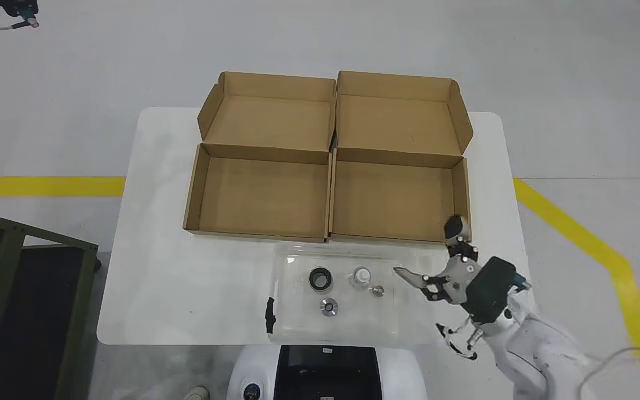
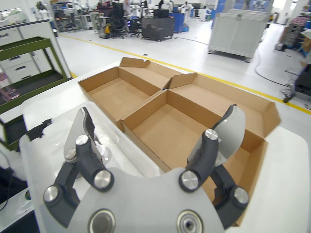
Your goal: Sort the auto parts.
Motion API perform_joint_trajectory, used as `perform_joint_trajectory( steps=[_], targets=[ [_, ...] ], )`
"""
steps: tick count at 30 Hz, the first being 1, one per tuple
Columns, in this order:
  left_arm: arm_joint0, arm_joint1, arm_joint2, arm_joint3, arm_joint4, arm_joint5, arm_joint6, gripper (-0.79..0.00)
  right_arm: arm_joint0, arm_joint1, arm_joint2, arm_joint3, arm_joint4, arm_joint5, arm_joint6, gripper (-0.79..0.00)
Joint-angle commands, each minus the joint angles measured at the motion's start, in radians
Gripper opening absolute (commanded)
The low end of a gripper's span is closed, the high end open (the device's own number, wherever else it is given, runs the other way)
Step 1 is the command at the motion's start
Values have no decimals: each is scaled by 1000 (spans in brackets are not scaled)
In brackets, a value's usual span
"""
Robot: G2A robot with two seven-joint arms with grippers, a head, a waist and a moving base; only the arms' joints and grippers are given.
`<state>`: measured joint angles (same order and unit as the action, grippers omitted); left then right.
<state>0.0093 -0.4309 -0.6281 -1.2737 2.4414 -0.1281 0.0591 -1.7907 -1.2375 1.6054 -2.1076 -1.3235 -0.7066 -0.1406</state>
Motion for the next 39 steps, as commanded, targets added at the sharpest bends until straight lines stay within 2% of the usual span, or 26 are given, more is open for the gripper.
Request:
perform_joint_trajectory(
  steps=[1,6,19,31,32,33,35,36,39],
  targets=[
    [0,0,0,0,0,0,0,0,21,4,-24,5,-23,-51,17,0],
    [0,0,0,0,0,0,0,0,60,13,-69,22,-67,-133,85,0],
    [0,0,0,0,0,0,0,0,118,31,-145,63,-125,-199,241,0],
    [0,0,0,0,0,0,0,0,145,44,-190,104,-112,-206,343,0],
    [0,0,0,0,0,0,0,0,148,46,-192,106,-116,-209,348,-46],
    [0,0,0,0,0,0,0,0,150,47,-194,108,-116,-208,348,-126],
    [0,0,0,0,0,0,0,0,154,49,-199,113,-116,-209,353,-175],
    [0,0,0,0,0,0,0,0,157,50,-202,115,-115,-208,355,-228],
    [0,0,0,0,0,0,0,0,165,53,-211,121,-122,-203,369,-280]
  ],
)
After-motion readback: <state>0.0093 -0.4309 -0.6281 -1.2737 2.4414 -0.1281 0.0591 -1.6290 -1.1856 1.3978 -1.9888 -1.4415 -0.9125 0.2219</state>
